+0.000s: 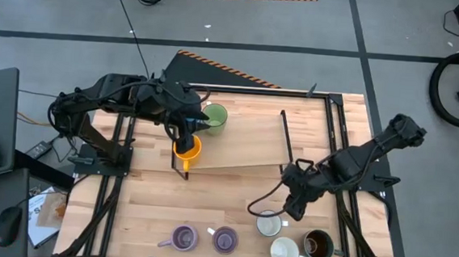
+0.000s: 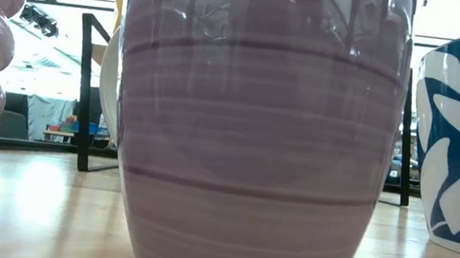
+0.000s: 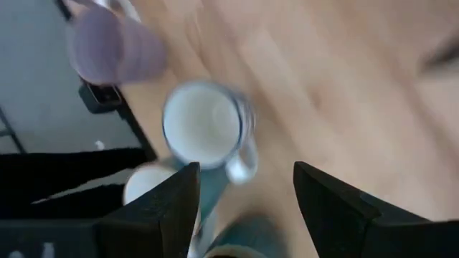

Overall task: Place coffee mugs
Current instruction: Put the blue patterned mug on the shelf

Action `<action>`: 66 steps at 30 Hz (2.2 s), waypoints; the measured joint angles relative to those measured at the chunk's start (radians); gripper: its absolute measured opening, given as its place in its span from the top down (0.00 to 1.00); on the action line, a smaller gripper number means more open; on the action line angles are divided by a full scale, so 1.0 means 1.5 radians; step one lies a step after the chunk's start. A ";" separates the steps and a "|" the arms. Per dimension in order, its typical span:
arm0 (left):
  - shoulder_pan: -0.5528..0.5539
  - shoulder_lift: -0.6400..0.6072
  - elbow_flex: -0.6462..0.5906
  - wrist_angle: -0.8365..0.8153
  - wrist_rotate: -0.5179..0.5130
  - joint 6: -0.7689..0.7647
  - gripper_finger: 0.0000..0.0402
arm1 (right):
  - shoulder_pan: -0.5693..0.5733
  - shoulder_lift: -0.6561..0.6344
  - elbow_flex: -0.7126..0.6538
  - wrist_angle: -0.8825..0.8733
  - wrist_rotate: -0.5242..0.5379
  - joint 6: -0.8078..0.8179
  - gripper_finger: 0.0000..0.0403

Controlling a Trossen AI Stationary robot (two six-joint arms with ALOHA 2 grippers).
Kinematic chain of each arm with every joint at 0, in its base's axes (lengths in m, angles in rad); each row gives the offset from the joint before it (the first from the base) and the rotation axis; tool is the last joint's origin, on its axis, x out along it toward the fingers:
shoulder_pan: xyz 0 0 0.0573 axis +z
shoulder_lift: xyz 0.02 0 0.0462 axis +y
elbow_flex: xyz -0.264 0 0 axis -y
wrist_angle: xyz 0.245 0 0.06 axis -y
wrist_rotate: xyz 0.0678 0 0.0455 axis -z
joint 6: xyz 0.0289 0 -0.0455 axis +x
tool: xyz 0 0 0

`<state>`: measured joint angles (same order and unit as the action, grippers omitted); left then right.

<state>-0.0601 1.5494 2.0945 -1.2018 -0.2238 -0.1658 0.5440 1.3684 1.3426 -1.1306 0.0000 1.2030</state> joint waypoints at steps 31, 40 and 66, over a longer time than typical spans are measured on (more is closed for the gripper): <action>0.002 0.000 0.000 -0.002 0.000 0.119 0.71 | 0.177 0.202 -0.001 -0.005 -0.171 0.579 0.43; 0.002 0.000 0.000 -0.005 0.000 0.154 0.71 | 0.177 0.237 -0.001 0.005 -0.170 0.606 0.43; 0.002 0.000 0.000 -0.011 -0.013 0.171 0.71 | 0.183 0.240 -0.099 0.096 -0.125 0.507 0.80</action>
<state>-0.0574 1.5494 2.0945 -1.2179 -0.2428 0.0906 0.8192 1.7287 1.1942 -0.9858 -0.1877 1.9635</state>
